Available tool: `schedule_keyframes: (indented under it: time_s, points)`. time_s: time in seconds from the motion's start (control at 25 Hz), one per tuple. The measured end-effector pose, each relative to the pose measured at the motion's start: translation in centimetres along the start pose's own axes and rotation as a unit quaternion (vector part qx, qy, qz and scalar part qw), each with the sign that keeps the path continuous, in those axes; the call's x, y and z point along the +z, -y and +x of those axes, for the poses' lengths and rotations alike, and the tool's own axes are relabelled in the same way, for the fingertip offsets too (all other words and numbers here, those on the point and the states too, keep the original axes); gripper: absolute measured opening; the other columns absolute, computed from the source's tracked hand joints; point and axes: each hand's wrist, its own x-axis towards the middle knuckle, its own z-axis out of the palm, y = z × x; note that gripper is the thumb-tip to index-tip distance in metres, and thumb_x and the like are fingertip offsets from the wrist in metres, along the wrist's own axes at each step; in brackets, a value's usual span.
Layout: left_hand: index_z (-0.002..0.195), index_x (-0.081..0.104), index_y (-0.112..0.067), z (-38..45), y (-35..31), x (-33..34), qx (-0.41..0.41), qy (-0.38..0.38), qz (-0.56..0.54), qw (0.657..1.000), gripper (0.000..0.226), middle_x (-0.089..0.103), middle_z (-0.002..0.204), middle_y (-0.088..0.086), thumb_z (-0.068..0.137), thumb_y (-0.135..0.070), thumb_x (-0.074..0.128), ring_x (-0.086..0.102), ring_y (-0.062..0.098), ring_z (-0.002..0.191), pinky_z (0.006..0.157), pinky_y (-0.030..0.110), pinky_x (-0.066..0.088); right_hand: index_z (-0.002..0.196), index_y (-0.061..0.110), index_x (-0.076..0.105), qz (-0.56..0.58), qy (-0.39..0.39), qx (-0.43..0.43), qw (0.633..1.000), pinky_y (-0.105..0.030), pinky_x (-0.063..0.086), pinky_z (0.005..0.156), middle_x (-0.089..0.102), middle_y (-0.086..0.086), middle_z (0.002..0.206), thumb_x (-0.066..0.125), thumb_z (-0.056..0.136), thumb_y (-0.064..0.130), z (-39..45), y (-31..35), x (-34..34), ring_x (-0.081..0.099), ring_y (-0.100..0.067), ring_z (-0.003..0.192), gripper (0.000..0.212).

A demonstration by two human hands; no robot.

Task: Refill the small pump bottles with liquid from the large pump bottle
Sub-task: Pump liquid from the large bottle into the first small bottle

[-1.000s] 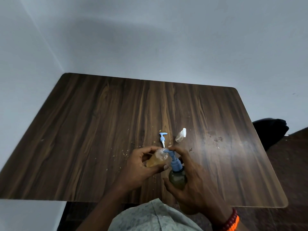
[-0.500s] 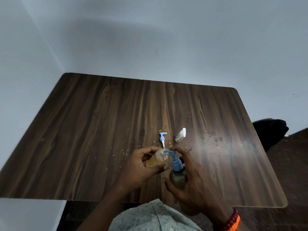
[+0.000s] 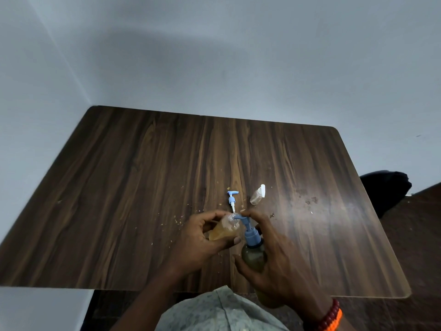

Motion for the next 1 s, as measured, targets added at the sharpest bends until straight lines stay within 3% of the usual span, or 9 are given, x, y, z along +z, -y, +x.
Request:
schedule_keyframes:
  time_s: [0.16,0.32,0.52,0.6,0.72,0.8,1.0]
  points:
    - [0.117,0.075,-0.024,-0.15,0.13,0.36,-0.008,0.010,0.004,1.000,0.046,0.078,0.114,-0.001,0.074,-0.031,0.091,0.073,0.021,0.111,0.096,0.056,0.059,0.126,0.041,0.037,-0.013,-0.010,-0.012,1.000,-0.006,0.046,0.077,0.060,0.020,0.106,0.078,0.087,0.036,0.01,-0.03,0.13,0.061,0.006,0.087,0.057]
    - [0.117,0.075,-0.026,0.02,-0.10,0.08,-0.003,0.008,0.002,1.000,0.044,0.078,0.115,-0.004,0.076,-0.028,0.092,0.073,0.018,0.111,0.097,0.054,0.061,0.136,0.037,0.038,-0.006,-0.018,-0.010,1.000,0.000,0.042,0.082,0.054,0.029,0.105,0.081,0.084,0.038,-0.13,-0.43,0.40,0.056,0.014,0.088,0.068]
    - [0.116,0.076,-0.026,-0.18,0.13,0.39,-0.008,0.014,0.013,1.000,0.044,0.079,0.113,-0.003,0.076,-0.025,0.093,0.073,0.019,0.110,0.096,0.054,0.060,0.125,0.043,0.039,-0.009,-0.011,-0.013,1.000,-0.011,0.052,0.077,0.059,0.023,0.105,0.078,0.087,0.038,-0.17,-0.52,0.37,0.064,0.003,0.088,0.055]
    - [0.117,0.075,-0.025,-0.30,0.02,0.47,-0.011,0.018,0.004,1.000,0.046,0.078,0.114,-0.003,0.074,-0.030,0.092,0.073,0.020,0.111,0.096,0.056,0.060,0.131,0.040,0.039,-0.002,-0.014,-0.008,1.000,-0.014,0.054,0.083,0.062,0.020,0.110,0.078,0.087,0.037,-0.15,-0.48,0.35,0.065,0.002,0.093,0.060]
    - [0.116,0.075,-0.025,-0.27,-0.27,0.23,0.000,0.011,-0.008,1.000,0.048,0.078,0.114,-0.002,0.072,-0.040,0.088,0.073,0.021,0.111,0.096,0.055,0.061,0.137,0.040,0.035,0.002,-0.013,-0.010,1.000,-0.003,0.044,0.090,0.055,0.028,0.114,0.080,0.085,0.037,-0.19,-0.51,0.35,0.058,0.010,0.095,0.069]
    - [0.115,0.075,-0.025,-0.29,-0.38,0.12,0.002,0.008,-0.004,1.000,0.049,0.079,0.114,-0.003,0.072,-0.041,0.088,0.073,0.019,0.110,0.096,0.054,0.061,0.134,0.043,0.033,-0.005,-0.006,-0.009,1.000,-0.004,0.042,0.092,0.052,0.027,0.115,0.079,0.085,0.039,-0.21,-0.51,0.42,0.057,0.008,0.096,0.068]
    - [0.116,0.076,-0.025,-0.54,-0.12,0.38,-0.006,0.018,0.014,1.000,0.042,0.079,0.113,-0.005,0.077,-0.021,0.092,0.073,0.018,0.110,0.096,0.054,0.061,0.122,0.044,0.037,-0.013,-0.002,-0.011,1.000,-0.012,0.052,0.079,0.062,0.018,0.107,0.078,0.086,0.040,-0.17,-0.49,0.36,0.063,0.003,0.087,0.055]
